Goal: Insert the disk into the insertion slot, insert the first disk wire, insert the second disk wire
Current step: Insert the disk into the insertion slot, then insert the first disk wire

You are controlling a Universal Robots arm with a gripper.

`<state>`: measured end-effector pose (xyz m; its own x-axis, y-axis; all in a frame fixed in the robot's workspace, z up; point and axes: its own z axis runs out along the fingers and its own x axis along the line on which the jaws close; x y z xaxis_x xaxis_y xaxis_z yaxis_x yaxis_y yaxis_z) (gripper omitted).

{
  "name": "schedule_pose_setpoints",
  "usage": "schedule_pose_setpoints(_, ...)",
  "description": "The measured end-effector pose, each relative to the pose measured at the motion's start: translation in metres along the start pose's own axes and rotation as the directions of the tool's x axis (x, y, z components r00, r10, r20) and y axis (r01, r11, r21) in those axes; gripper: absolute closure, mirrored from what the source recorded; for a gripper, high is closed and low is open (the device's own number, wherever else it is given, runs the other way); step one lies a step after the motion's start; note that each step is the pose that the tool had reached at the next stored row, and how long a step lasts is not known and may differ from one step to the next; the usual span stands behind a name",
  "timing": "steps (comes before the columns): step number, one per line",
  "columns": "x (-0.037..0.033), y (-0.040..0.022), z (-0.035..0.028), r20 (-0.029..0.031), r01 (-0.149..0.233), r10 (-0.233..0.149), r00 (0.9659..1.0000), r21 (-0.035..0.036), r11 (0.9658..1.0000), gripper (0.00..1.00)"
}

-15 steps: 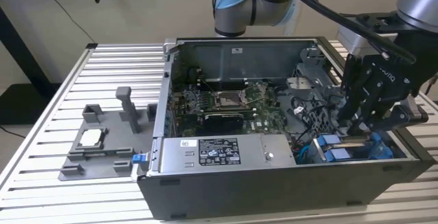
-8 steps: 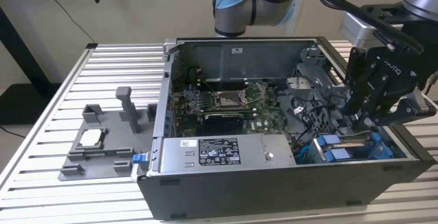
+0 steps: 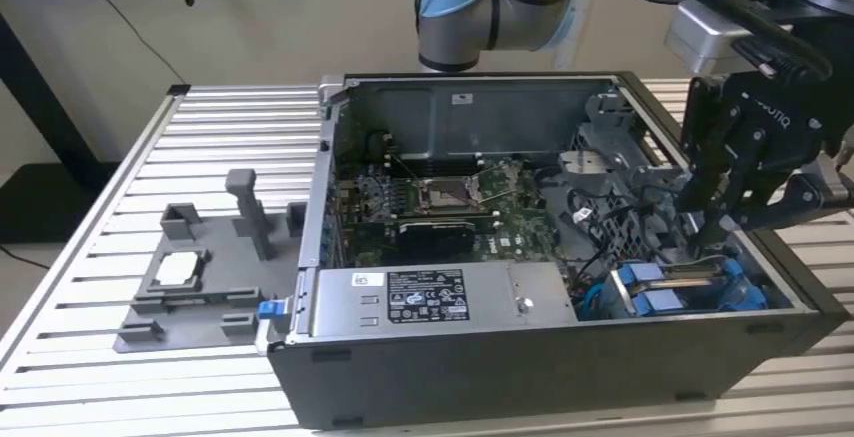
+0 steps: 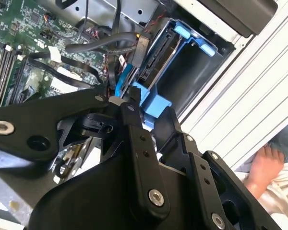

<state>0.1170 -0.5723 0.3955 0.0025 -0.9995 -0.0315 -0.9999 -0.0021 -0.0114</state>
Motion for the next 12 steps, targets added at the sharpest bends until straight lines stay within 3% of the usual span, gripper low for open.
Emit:
schedule_pose_setpoints(6, -0.004, 0.0, 0.0001, -0.0022, -0.001, 0.001, 1.0, 0.0005, 1.0, 0.6)
schedule_pose_setpoints(7, -0.0066, 0.0001, 0.0001, -0.0031, -0.001, 0.001, 1.0, 0.0048, 1.0, 0.6)
schedule_pose_setpoints(8, -0.0097, 0.0, 0.0003, -0.0037, 0.0, 0.0, 1.0, 0.0162, 0.9999, 0.6)
schedule_pose_setpoints(12, -0.0197, -0.0001, 0.0006, -0.0074, 0.002, -0.002, 1.0, 0.0819, 0.9966, 0.6)
